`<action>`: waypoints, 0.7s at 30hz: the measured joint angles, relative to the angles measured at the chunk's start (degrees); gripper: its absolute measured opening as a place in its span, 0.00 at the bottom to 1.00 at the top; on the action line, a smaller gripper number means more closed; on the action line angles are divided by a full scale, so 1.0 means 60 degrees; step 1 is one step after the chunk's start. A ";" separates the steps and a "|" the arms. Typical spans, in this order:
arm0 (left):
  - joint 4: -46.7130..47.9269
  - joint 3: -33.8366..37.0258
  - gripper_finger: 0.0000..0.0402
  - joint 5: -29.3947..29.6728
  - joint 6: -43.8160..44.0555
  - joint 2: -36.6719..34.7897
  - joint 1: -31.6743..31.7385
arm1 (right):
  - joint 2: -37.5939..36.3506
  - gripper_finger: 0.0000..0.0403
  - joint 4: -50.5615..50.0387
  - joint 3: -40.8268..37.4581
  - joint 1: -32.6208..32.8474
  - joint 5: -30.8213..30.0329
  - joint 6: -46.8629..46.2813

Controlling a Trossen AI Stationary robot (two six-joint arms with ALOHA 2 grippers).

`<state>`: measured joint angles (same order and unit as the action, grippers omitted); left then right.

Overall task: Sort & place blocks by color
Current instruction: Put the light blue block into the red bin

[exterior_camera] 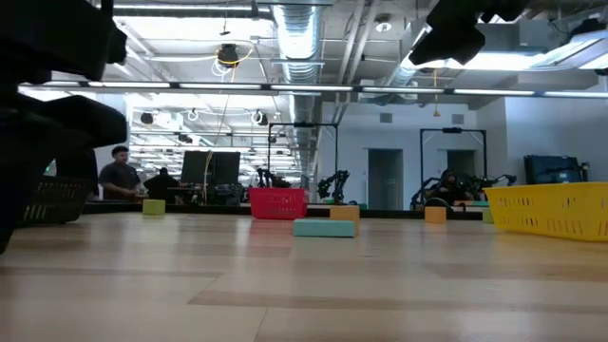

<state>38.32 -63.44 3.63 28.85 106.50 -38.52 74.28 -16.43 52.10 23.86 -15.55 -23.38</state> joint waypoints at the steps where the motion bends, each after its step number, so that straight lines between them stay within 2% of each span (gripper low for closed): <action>1: 0.0114 -0.0089 0.51 -0.0013 -0.0208 -0.0015 0.0042 | 0.0000 0.67 0.0007 0.0000 0.0000 0.0000 -0.0006; 6: 0.0746 -0.0640 0.30 0.0500 -0.1366 -0.0061 0.0335 | 0.0000 0.67 0.0035 0.0000 0.0000 0.0004 -0.0025; 12: 0.1278 -0.1438 0.07 0.2337 -0.3280 -0.0315 0.0948 | -0.0065 0.67 -0.0349 0.0001 0.0163 0.0047 -0.0021; 15: 0.1477 -0.1454 0.01 0.2896 -0.4152 -0.0783 0.1424 | -0.0253 0.67 -0.0704 0.0003 0.0362 -0.0164 -0.0009; 21: 0.1723 -0.1449 0.00 0.2978 -0.4566 -0.2535 0.2509 | -0.0719 0.67 -0.1219 0.0000 0.0601 -0.0721 0.0573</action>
<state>48.67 -72.14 21.50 1.46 91.29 -23.47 69.97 -23.75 52.10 27.46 -19.88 -19.94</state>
